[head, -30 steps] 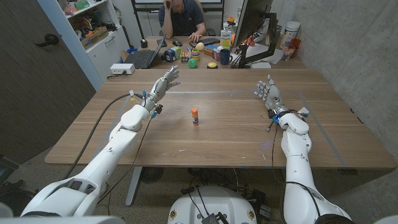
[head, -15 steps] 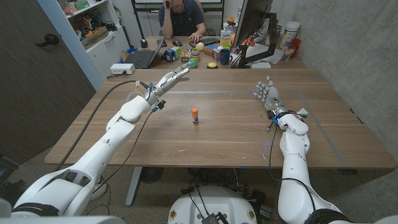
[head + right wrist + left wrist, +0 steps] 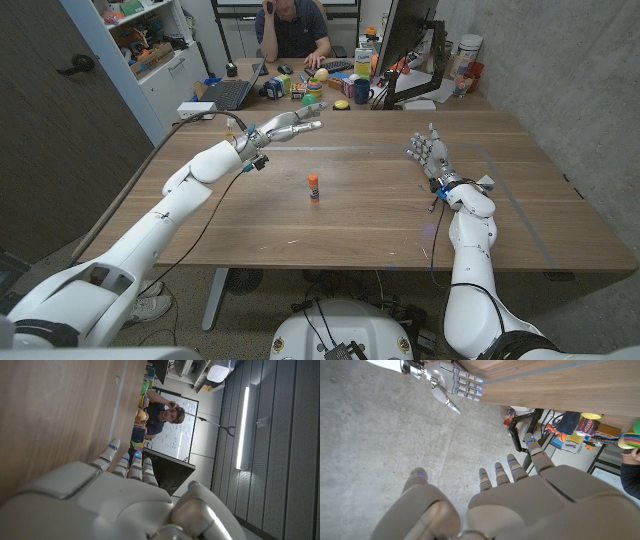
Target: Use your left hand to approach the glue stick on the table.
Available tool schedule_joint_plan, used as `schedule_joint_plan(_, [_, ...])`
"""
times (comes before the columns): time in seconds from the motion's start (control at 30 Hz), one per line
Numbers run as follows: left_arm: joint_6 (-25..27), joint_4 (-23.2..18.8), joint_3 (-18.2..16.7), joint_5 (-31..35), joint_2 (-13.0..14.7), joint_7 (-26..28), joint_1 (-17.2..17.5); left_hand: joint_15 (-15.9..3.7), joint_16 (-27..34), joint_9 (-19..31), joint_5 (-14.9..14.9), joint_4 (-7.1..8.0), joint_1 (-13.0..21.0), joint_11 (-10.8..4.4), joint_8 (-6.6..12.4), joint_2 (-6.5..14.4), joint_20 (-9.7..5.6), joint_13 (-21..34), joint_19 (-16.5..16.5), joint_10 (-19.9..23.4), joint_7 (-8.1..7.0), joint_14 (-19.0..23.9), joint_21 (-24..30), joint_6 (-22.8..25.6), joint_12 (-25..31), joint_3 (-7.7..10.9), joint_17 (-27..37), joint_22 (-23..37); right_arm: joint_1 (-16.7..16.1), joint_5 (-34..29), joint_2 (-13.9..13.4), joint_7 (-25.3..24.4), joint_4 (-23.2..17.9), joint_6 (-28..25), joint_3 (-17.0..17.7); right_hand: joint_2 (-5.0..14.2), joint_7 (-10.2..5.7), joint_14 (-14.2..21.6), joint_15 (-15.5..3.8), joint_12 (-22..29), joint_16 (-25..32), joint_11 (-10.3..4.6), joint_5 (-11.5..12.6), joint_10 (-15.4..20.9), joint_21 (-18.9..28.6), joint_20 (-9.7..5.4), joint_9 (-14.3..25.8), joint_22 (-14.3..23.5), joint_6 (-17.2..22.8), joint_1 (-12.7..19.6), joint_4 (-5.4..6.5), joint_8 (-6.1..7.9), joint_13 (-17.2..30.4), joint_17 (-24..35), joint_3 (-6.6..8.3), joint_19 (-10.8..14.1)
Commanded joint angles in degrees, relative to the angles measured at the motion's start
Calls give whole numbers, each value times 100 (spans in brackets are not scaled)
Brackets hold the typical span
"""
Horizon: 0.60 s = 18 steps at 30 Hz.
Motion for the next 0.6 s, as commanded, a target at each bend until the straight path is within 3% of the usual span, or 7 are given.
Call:
schedule_joint_plan(0.03, [-24,-654,-29,604,403,-69,78,78,40,36,79,-185,329,-76,42,15,46,17,-17,-52,-10,5,-97,51,11,11,22,5,87,-35,25,73,164,74,98,26,53,3,40,26,31,-34,42,36,-19,24,14,12,-14,42,0,23,10,9,-35,17])
schedule_joint_plan(0.47, [234,-1629,-261,1687,835,321,525,86,32,55,169,-375,821,-159,100,150,52,18,-17,-211,-13,-26,-191,215,-9,68,32,12,172,-40,33,139,383,176,144,36,51,0,64,26,30,-40,52,32,-39,27,14,13,-13,44,0,24,10,9,-67,25])
schedule_joint_plan(0.6, [364,-1871,-286,2075,925,457,663,110,32,56,209,-444,1080,-99,118,203,40,5,106,-260,-12,0,-186,291,-10,107,13,1,172,-58,45,150,393,178,145,38,47,3,65,27,31,-49,54,34,-44,30,14,13,-13,43,1,24,10,10,-75,24])
